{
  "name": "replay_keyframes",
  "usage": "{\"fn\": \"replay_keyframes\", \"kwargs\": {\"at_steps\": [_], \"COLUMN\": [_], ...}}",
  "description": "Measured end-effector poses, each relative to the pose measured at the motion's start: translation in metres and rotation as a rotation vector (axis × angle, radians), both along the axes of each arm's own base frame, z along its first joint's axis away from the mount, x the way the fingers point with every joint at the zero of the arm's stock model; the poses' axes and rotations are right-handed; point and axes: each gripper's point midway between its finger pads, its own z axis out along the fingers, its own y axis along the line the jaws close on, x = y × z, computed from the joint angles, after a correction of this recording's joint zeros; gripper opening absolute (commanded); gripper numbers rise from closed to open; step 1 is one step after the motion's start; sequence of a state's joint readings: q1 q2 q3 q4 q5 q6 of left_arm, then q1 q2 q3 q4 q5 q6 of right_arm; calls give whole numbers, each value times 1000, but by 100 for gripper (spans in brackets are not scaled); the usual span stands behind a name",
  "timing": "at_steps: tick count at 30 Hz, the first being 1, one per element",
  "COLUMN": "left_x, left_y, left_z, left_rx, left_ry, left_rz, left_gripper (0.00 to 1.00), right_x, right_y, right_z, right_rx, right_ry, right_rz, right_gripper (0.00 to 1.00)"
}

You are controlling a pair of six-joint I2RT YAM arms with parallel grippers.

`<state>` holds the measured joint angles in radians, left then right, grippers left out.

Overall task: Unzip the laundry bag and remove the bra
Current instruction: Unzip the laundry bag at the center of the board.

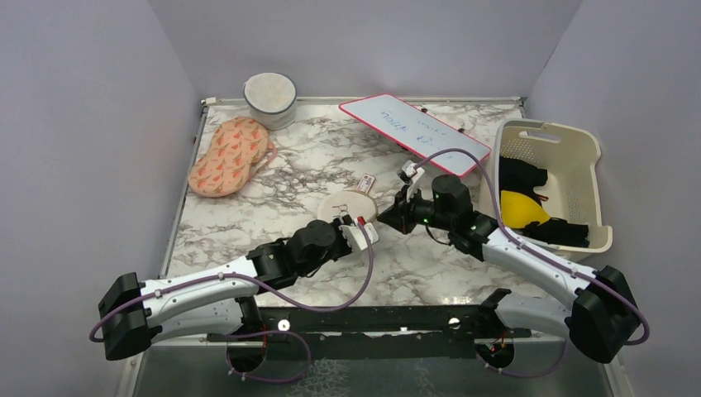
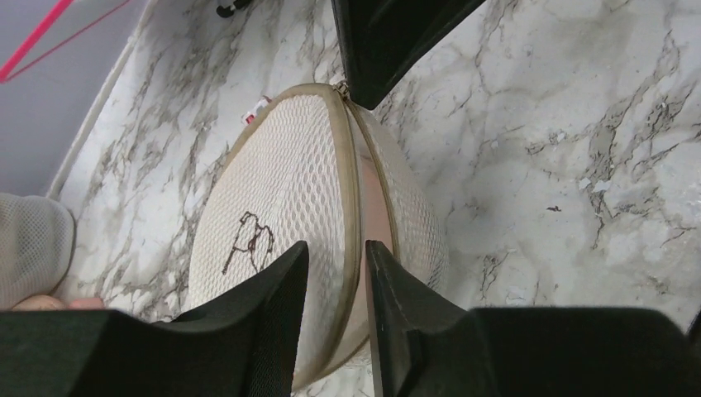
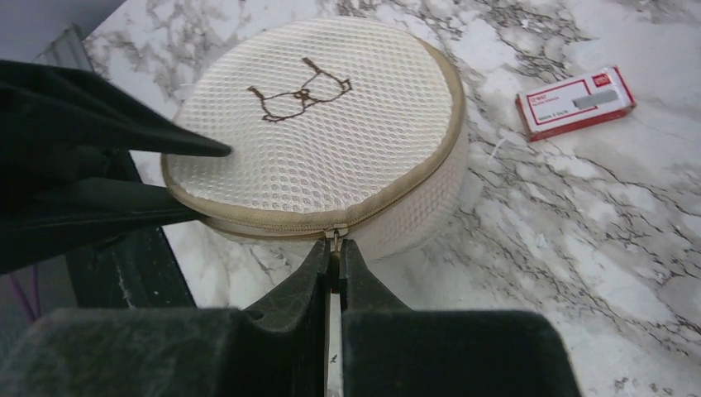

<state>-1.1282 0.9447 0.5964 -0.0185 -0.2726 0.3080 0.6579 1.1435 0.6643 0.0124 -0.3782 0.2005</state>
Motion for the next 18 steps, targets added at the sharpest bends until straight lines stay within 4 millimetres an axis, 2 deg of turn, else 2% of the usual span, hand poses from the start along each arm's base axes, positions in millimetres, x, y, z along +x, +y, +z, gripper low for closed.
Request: {"fn": "replay_keyframes", "kwargs": {"at_steps": [2, 4, 11, 15, 18], "left_x": [1, 2, 2, 2, 2], "left_y": [1, 2, 3, 3, 3], "left_z": [-8, -16, -15, -11, -11], "left_rx": [29, 55, 57, 44, 43], "left_ry": [10, 22, 18, 12, 12], "left_rz": [10, 14, 26, 26, 26], "left_gripper": [38, 41, 41, 36, 26], "right_x": [-7, -15, -33, -49, -60], "right_y": [3, 7, 20, 33, 42], "right_z": [5, 5, -1, -1, -2], "right_rx": [24, 47, 79, 86, 84], "right_ry": [-3, 11, 66, 79, 86], "right_rz": [23, 46, 100, 149, 184], "right_gripper": [1, 1, 1, 1, 1]}}
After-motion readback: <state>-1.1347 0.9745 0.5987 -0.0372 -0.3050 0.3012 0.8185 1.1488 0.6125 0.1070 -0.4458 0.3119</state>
